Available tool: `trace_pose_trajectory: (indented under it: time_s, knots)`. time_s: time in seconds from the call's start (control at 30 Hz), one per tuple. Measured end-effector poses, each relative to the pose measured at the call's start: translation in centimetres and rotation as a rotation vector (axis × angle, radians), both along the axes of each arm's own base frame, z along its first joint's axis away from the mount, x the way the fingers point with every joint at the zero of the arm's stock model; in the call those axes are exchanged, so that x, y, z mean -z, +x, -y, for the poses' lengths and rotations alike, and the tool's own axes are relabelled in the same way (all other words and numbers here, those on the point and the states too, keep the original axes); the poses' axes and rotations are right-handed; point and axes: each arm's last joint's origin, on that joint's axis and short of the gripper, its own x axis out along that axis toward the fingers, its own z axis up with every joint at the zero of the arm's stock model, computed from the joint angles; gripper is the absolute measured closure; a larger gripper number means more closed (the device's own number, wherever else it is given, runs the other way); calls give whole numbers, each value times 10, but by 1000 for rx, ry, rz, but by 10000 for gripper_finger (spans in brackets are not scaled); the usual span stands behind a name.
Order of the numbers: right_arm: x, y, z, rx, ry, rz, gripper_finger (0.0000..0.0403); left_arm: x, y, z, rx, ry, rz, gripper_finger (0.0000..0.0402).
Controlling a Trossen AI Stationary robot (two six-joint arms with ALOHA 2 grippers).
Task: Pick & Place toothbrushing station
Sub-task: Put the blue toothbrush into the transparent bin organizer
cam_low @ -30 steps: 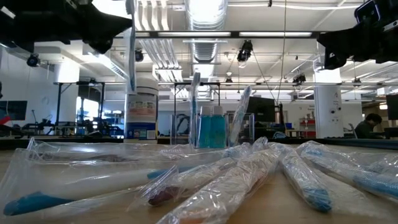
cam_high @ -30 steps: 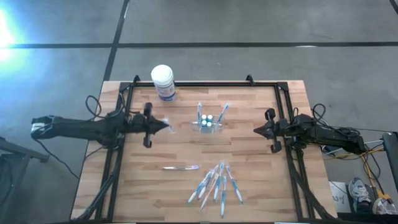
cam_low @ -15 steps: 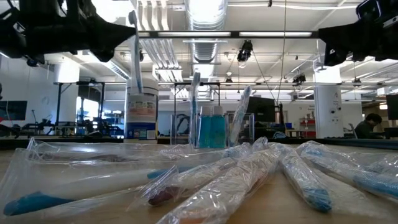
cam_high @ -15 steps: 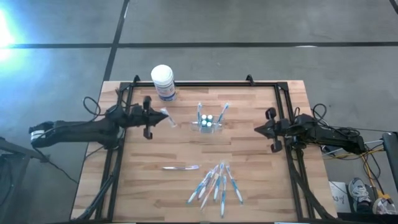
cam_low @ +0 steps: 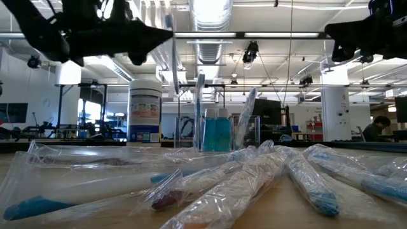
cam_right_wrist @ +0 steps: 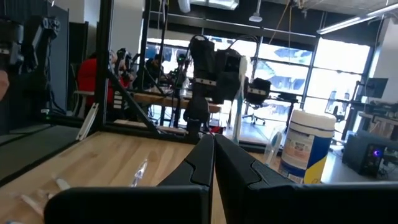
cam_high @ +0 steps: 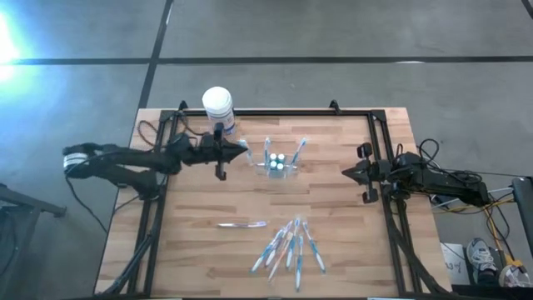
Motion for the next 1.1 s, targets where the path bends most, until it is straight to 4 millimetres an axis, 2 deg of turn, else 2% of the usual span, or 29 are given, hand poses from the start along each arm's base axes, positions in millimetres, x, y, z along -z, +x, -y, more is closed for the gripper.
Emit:
trace_pose_trajectory:
  time_s: [0.2, 0.4, 0.6, 0.77, 1.1]
  knots:
    - [0, 0, 0, 2, 2, -1, 394, 14, 25, -11, -114, -50, -72, 401]
    - [0, 0, 0, 2, 4, -1, 394, 28, 39, -16, -127, -63, -96, 401]
    - [0, 0, 0, 4, 4, 1, 394, 47, 39, -17, -148, -98, -60, 401]
    - [0, 0, 0, 5, 1, 2, 394, 63, 43, -20, -195, -141, -108, 401]
    - [-1, 0, 1, 25, 5, 3, 394, 81, 48, -23, -234, -181, -141, 401]
